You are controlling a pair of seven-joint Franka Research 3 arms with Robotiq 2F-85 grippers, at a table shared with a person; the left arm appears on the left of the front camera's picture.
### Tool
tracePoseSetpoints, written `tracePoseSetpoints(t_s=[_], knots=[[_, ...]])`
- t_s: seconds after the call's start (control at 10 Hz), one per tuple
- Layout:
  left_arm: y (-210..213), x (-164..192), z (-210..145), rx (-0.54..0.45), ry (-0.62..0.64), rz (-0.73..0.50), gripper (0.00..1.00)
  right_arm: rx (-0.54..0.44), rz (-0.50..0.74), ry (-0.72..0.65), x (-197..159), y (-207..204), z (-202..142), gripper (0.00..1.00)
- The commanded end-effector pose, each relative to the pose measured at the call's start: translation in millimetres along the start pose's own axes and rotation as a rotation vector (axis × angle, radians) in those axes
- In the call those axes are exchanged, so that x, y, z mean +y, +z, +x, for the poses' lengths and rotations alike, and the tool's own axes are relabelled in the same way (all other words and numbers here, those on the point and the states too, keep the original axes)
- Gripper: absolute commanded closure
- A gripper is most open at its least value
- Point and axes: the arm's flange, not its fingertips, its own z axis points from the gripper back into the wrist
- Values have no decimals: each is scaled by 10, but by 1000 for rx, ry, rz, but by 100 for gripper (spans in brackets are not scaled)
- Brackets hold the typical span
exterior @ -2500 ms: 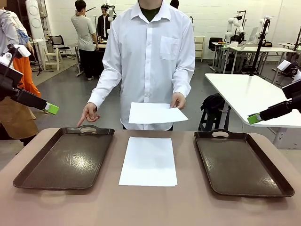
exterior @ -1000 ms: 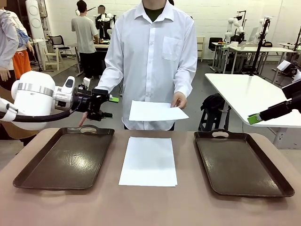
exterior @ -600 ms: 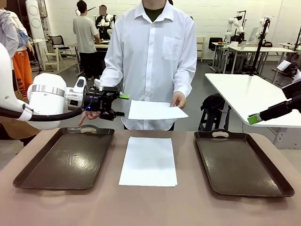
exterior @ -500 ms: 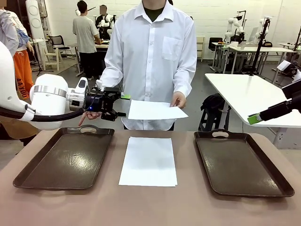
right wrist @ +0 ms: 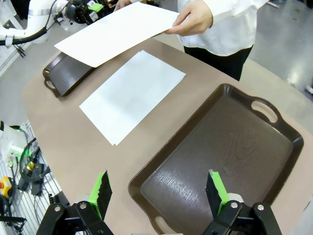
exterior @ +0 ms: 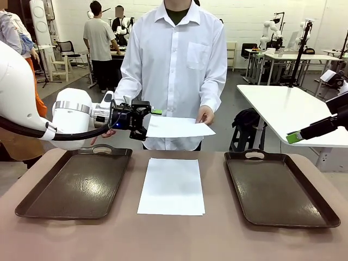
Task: Sort the A4 documents.
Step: Receive the A4 Paper.
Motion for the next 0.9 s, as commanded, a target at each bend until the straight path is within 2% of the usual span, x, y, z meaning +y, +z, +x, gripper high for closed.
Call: tracePoseSetpoints(t_s=[0.0, 0.1, 0.2, 0.4, 0.8], knots=[[-17, 22, 98, 18, 45, -48, 0, -12, 20, 1, -21, -22, -6, 0], [3, 55, 85, 24, 42, -72, 0, -12, 20, 1, -21, -22, -6, 0], [16, 72, 47, 9, 10, -92, 8, -12, 20, 1, -21, -22, -6, 0], [47, 47, 30, 9, -17, -96, 27, -12, 20, 1, -21, -22, -6, 0], [104, 85, 27, -27, 9, -87, 65, -12, 20, 1, -21, -22, -6, 0]])
